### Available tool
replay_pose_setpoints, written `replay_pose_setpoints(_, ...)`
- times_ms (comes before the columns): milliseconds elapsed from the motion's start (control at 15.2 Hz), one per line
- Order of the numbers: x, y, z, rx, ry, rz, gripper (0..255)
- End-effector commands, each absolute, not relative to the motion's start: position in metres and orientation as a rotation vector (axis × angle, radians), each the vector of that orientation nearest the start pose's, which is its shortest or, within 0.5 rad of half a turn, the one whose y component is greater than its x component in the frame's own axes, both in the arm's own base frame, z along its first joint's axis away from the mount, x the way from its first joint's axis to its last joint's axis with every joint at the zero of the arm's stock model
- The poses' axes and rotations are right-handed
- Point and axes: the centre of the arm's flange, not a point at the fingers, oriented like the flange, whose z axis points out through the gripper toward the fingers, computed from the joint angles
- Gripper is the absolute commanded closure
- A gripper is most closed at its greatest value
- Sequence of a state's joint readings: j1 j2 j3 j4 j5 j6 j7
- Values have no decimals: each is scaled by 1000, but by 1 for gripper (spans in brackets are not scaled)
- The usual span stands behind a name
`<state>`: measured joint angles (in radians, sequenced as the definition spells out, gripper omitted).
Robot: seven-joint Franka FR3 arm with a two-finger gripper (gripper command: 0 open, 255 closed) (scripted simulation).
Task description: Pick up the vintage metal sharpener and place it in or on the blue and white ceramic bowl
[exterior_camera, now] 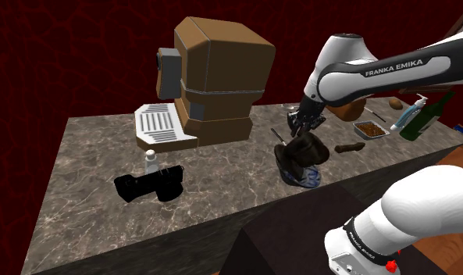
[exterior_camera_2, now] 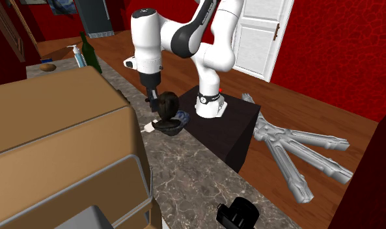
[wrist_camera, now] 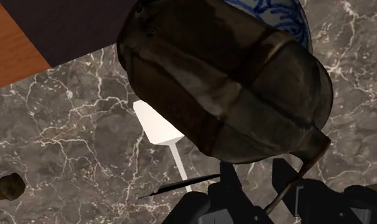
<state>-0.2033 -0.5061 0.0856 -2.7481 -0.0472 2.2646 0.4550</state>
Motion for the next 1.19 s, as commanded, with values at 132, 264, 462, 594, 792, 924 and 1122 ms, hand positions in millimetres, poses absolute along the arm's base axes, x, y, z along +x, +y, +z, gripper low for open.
replay_pose_setpoints(132, 339, -53, 354, -3103, 886, 89, 0)
replay_pose_setpoints(264, 337, -54, 356, -3103, 886, 89, 0)
replay_pose_setpoints(462, 351, -42, 381, -3105, 887, 89, 0)
replay_pose_setpoints(594, 353, -41, 404, -3105, 887, 89, 0)
replay_pose_setpoints(792, 353, -41, 404, -3105, 887, 89, 0)
replay_pose_setpoints(924, 353, -41, 404, -3105, 887, 89, 0)
replay_pose_setpoints(1122, 353, -41, 404, -3105, 887, 89, 0)
